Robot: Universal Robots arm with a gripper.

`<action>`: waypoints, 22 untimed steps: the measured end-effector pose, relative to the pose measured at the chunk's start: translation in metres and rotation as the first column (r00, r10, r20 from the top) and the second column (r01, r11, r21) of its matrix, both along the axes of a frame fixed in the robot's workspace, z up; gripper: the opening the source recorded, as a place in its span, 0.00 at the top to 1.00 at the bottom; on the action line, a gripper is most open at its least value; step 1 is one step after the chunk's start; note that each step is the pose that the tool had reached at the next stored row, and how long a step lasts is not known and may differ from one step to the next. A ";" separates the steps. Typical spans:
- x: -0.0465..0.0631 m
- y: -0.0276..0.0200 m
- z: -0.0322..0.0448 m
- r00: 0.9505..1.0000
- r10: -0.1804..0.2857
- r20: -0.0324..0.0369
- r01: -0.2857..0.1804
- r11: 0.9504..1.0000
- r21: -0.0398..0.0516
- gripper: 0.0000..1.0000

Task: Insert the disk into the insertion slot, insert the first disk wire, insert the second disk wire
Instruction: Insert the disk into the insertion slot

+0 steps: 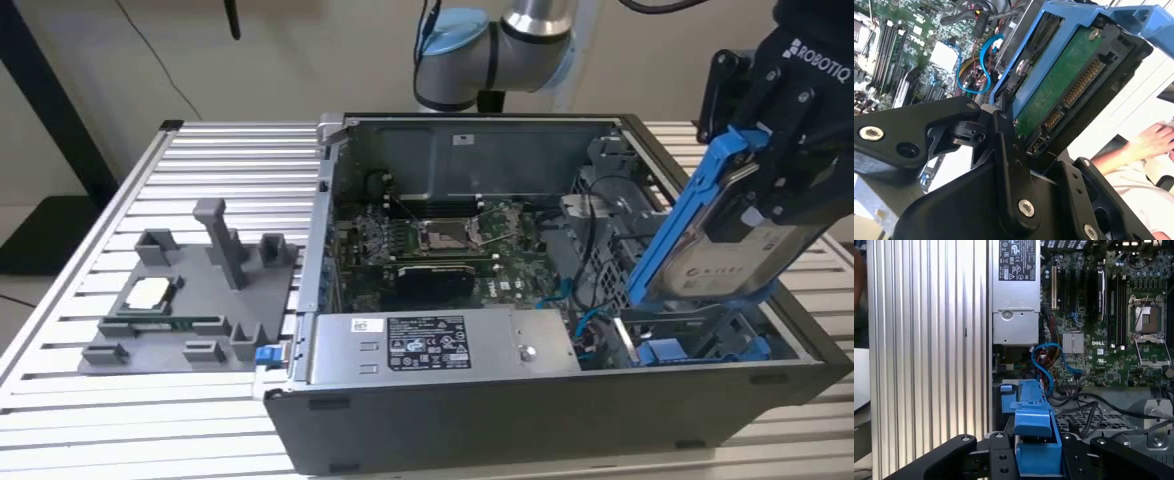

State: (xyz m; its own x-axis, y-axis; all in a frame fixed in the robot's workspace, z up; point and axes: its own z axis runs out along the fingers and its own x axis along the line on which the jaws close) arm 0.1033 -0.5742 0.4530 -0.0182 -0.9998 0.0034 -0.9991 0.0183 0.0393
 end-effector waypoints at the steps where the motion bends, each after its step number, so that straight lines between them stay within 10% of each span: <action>1: 0.000 0.0000 -0.0009 1.000 0.000 0.000 0.000 1.000 0.000 0.67; 22: 0.012 -0.0010 -0.0281 1.000 0.000 0.000 0.000 1.000 0.010 0.67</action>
State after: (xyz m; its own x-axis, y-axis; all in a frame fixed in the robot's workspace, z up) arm 0.1150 -0.5752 0.4249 -0.0181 -0.9998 -0.0064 -0.9991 0.0178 0.0395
